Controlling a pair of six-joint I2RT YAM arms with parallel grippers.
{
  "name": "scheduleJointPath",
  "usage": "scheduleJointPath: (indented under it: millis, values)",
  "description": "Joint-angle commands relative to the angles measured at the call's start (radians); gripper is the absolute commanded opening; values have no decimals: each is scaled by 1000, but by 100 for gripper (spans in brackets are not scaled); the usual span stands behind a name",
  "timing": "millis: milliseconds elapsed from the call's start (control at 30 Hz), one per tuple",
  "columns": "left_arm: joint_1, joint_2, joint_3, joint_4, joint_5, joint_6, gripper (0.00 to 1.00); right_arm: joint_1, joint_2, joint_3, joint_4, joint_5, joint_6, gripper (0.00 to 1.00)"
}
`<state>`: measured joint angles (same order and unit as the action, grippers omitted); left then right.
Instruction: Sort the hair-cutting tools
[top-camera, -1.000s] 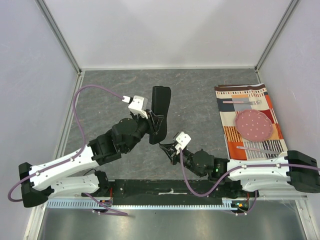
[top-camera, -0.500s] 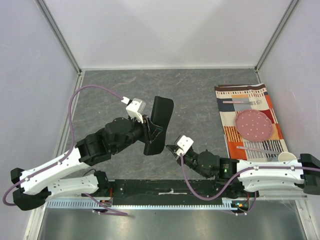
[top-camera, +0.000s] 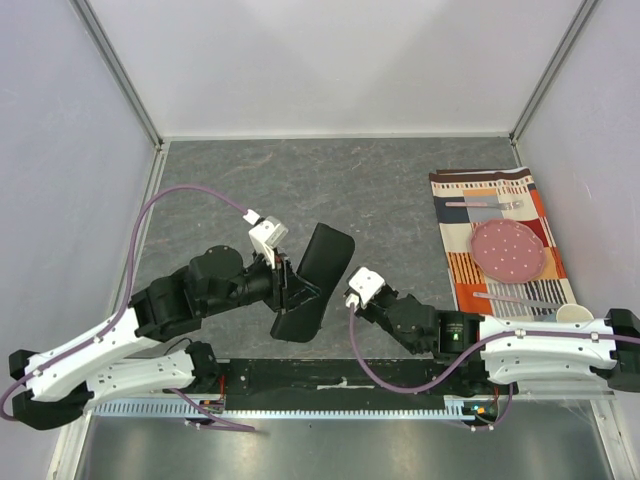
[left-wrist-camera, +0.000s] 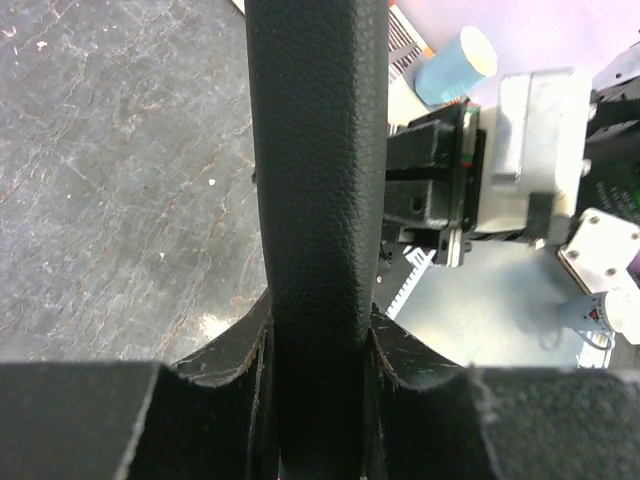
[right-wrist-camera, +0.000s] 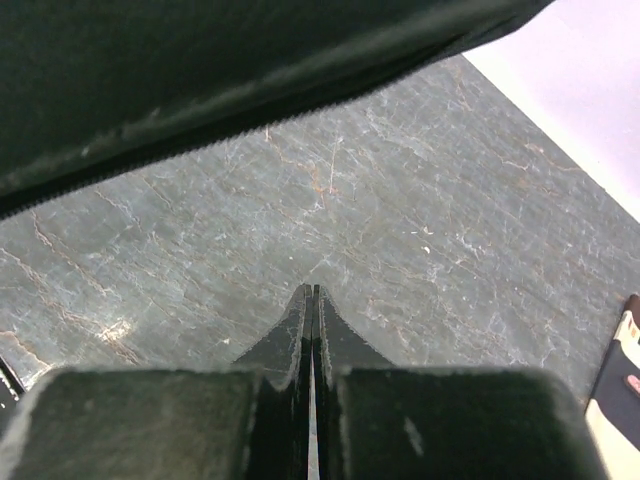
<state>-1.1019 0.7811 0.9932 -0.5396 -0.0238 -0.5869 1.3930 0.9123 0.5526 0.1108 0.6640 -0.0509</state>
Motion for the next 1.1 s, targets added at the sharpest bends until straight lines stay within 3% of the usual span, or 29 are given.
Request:
scheduleJointPath:
  millis: [0, 133, 233, 600, 867, 1067]
  values:
    - [-1, -54, -10, 49, 25, -33, 2, 0, -36, 66, -43, -4, 9, 0]
    - [-1, -45, 16, 29, 1, -19, 2, 0, -75, 50, -45, -160, 48, 39]
    - [-1, -20, 39, 17, -5, -10, 2, 1, -76, 35, -45, -269, 111, 47]
    - [0, 165, 235, -163, -10, 41, 2, 1, -15, -34, 81, -471, 180, 51]
    - [0, 311, 416, -359, -68, 70, 2, 4, -3, -80, 161, -457, 195, 51]
    - [-1, 374, 456, -391, -99, 76, 2, 8, -23, -115, 248, -399, 195, 50]
